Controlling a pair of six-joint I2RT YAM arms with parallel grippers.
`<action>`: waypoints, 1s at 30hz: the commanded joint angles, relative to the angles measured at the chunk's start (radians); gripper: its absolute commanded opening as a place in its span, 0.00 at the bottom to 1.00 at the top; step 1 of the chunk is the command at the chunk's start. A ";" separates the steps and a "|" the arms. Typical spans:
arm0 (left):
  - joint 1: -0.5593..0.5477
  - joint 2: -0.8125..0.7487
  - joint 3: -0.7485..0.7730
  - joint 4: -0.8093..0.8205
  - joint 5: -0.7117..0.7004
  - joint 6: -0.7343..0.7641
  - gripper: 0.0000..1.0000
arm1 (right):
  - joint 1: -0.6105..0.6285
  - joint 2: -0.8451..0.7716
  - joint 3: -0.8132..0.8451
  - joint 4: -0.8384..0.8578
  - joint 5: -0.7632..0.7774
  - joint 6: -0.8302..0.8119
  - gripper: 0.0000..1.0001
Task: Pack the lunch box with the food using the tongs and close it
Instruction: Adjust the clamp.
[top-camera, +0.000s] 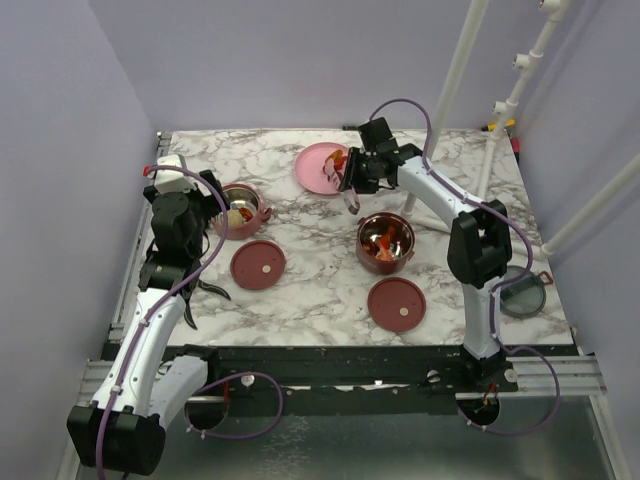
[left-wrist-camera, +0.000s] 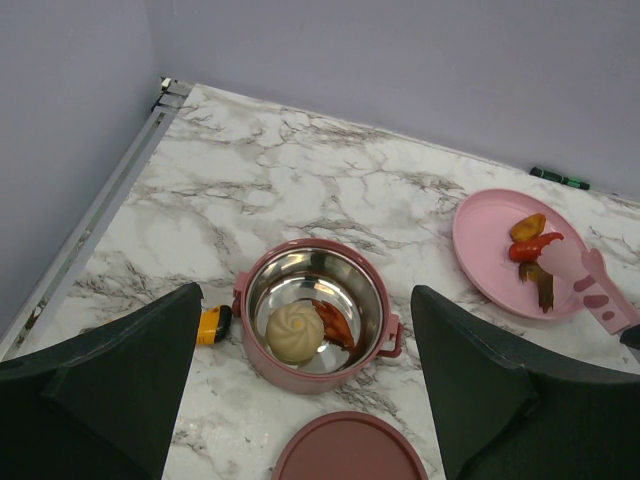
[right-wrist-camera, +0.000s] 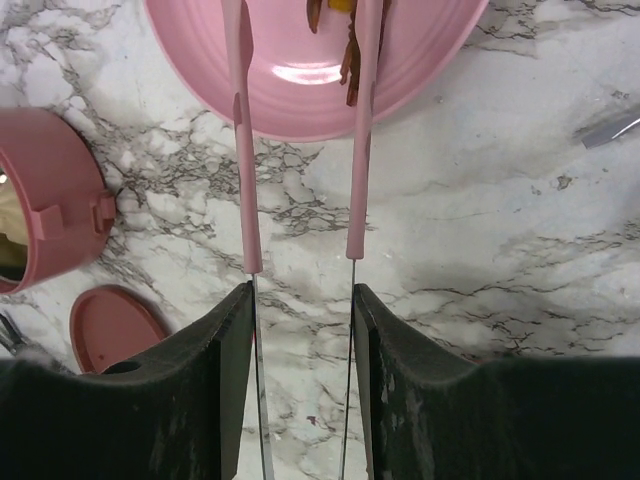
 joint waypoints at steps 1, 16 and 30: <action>-0.004 -0.015 -0.006 0.018 0.011 0.010 0.86 | -0.025 0.041 -0.006 0.061 -0.022 0.053 0.43; -0.004 -0.018 -0.007 0.018 0.014 0.013 0.87 | -0.045 0.103 0.035 0.091 -0.029 0.086 0.45; -0.004 -0.010 -0.009 0.019 0.017 0.010 0.87 | -0.067 0.246 0.233 0.054 -0.093 0.085 0.46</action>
